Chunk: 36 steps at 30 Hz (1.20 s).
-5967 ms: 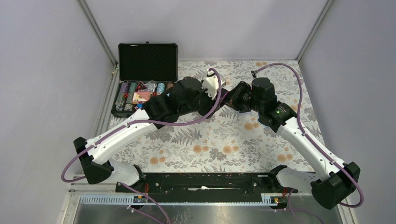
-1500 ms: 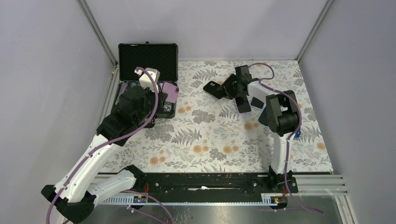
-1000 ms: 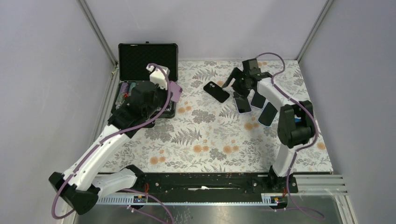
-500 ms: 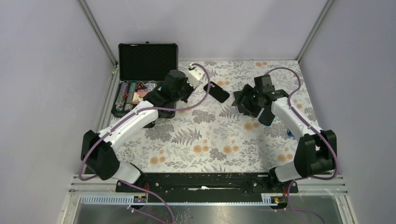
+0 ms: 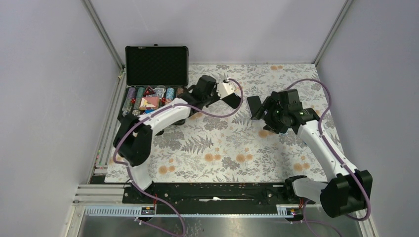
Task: Take the phone out of the phone case
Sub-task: Place the phone at the center of the board.
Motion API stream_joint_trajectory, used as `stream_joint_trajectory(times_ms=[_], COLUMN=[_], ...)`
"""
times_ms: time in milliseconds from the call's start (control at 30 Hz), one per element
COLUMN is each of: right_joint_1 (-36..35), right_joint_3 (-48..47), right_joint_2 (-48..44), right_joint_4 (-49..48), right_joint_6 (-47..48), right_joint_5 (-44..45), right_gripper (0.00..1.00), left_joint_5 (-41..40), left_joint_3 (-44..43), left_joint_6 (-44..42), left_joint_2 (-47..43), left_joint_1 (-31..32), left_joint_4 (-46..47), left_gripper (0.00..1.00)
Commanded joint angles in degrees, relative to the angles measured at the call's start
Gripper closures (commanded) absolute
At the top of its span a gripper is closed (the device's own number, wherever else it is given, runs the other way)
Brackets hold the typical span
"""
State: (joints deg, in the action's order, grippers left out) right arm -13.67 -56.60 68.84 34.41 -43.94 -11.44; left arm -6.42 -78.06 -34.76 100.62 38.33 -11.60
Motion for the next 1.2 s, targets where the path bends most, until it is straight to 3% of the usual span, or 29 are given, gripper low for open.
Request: stream_joint_trajectory(times_ms=[0, 400, 467, 533, 600, 767, 900, 1167], right_joint_1=[0.8, 1.9, 2.2, 2.4, 2.6, 3.0, 3.4, 3.8], right_joint_3=[2.2, 5.5, 5.4, 5.5, 5.6, 5.1, 4.0, 4.3], right_joint_2=[-4.4, -10.6, -11.3, -12.0, -12.7, -13.1, -13.1, -13.6], right_joint_4=[2.5, 5.0, 5.1, 5.0, 5.1, 5.5, 6.3, 6.2], right_joint_6=[-0.3, -1.5, -0.7, -0.4, -0.6, -0.7, -0.5, -0.5], right_joint_5=[1.3, 3.5, 3.0, 2.3, 2.5, 2.7, 3.1, 3.0], right_gripper=[0.19, 0.19, 0.18, 0.18, 0.17, 0.16, 0.16, 0.16], left_joint_5=[-3.7, -12.7, -12.9, -10.3, -9.8, -9.3, -3.7, -1.1], left_joint_3=[-5.1, -3.8, -5.6, -6.7, -6.1, -6.7, -7.5, -8.7], left_joint_6=[-3.2, -3.5, -1.8, -1.6, -1.1, 2.7, 7.7, 14.7], left_joint_2=[2.7, 11.5, 12.5, 13.3, 13.6, 15.9, 16.6, 18.4], left_joint_1=[1.3, 4.2, 4.3, 4.4, 4.8, 5.9, 6.0, 6.4], left_joint_4=[5.3, 9.3, 4.7, 0.0, -0.6, -4.5, -8.0, -8.7], left_gripper=[1.00, 1.00, 0.91, 0.76, 0.73, 0.70, 0.69, 0.75])
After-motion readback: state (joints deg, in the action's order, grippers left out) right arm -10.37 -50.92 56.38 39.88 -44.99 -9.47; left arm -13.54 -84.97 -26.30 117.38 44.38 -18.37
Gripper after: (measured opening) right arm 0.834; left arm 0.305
